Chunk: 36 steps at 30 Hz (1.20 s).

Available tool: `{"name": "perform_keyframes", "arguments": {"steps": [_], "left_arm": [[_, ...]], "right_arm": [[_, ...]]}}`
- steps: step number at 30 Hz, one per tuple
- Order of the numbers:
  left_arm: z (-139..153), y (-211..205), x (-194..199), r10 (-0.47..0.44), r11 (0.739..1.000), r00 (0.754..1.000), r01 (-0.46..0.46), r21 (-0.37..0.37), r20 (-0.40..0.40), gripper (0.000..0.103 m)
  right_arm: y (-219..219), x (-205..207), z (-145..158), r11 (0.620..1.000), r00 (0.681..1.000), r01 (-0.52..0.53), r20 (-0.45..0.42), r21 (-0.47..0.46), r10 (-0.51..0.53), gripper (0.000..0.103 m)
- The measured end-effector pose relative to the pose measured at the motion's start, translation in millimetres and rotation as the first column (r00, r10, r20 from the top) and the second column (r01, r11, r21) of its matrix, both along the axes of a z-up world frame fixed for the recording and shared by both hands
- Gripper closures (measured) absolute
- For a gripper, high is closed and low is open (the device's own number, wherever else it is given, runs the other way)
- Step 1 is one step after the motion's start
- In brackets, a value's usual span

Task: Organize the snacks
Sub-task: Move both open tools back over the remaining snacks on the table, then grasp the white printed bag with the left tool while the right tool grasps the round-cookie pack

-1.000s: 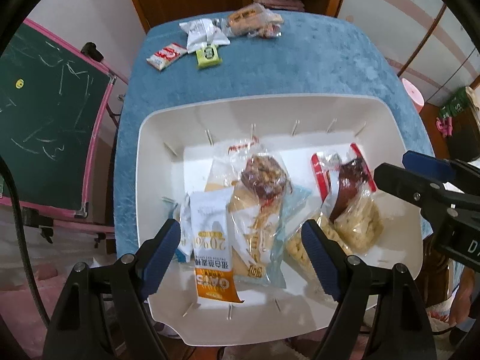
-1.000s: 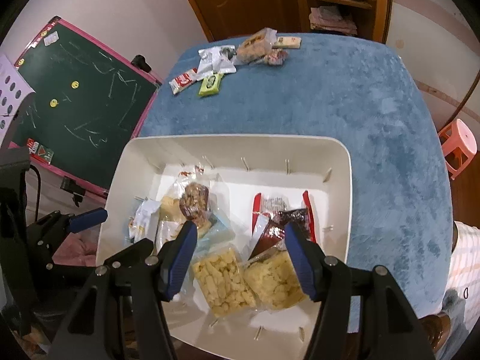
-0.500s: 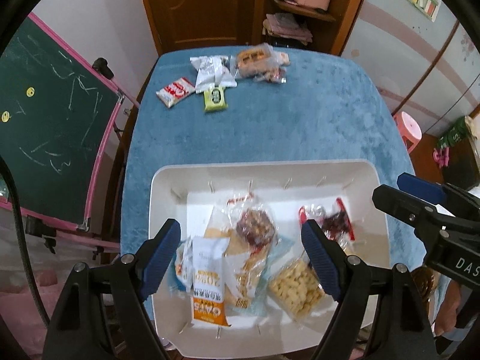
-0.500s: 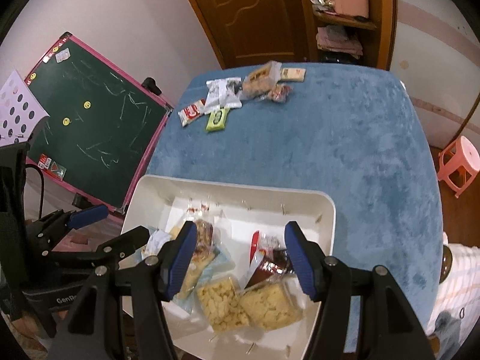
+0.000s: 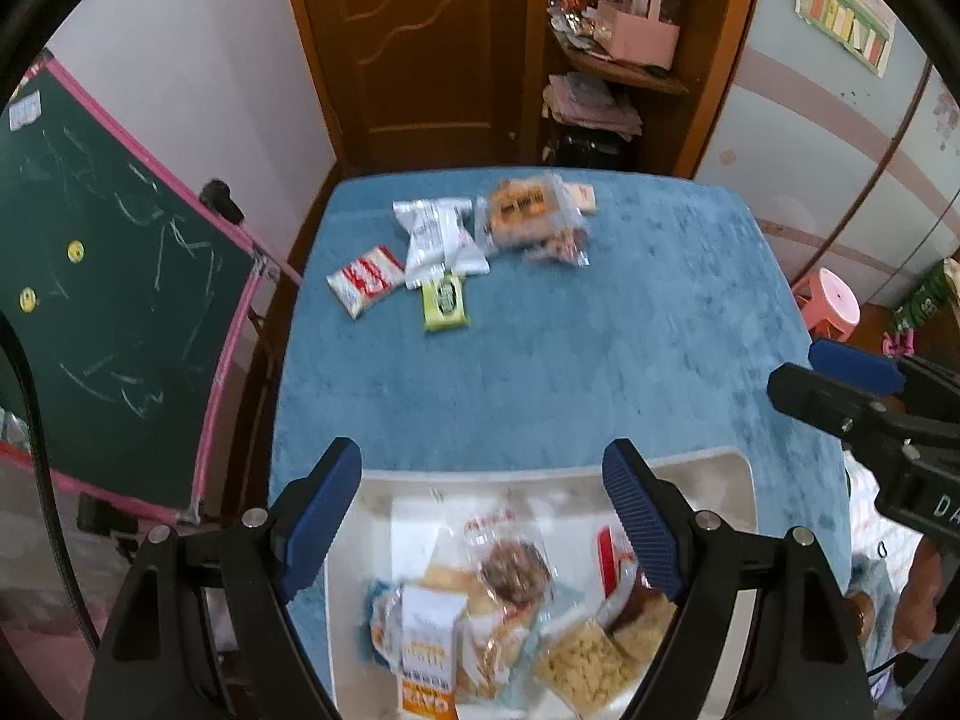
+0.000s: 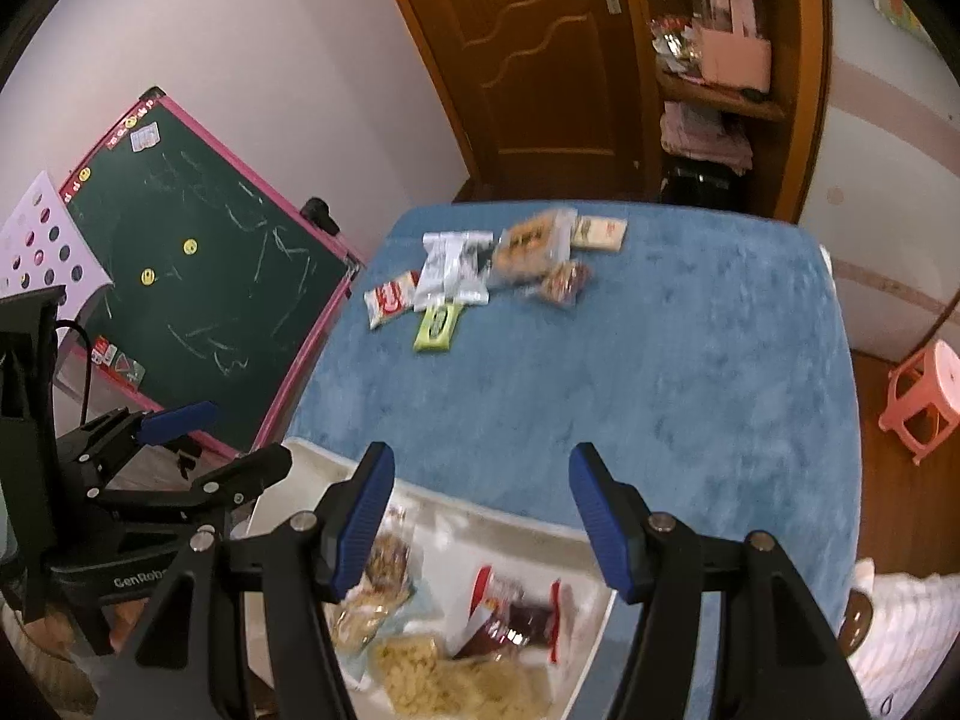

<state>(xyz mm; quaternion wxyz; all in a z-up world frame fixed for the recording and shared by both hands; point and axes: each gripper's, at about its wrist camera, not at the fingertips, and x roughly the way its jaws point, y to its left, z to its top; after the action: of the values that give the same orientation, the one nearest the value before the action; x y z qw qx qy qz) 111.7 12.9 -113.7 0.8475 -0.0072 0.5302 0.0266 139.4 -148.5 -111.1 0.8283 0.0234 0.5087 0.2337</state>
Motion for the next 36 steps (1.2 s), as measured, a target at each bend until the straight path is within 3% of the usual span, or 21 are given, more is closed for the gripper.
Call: {"name": "perform_keyframes", "arguments": {"steps": [7, 17, 26, 36], "left_arm": [[13, 8, 42, -0.005, 0.999, 0.999, 0.003, 0.053, 0.036, 0.021], [17, 35, 116, 0.045, 0.998, 0.997, -0.048, 0.041, 0.07, 0.021], [-30, 55, 193, 0.066, 0.996, 0.998, -0.067, 0.058, 0.022, 0.021], [-107, 78, 256, 0.088, 0.996, 0.991, -0.091, -0.025, -0.104, 0.021]], "right_arm": [[2, 46, 10, 1.0, 0.999, -0.019, 0.04, 0.013, 0.019, 0.042], [8, 118, 10, 1.0, 0.996, 0.005, 0.088, 0.004, -0.005, 0.042], [24, 198, -32, 0.999, 1.0, 0.029, -0.01, 0.024, -0.029, 0.042], [51, 257, -104, 0.999, 0.988, 0.052, -0.147, -0.005, -0.052, 0.042]]}}
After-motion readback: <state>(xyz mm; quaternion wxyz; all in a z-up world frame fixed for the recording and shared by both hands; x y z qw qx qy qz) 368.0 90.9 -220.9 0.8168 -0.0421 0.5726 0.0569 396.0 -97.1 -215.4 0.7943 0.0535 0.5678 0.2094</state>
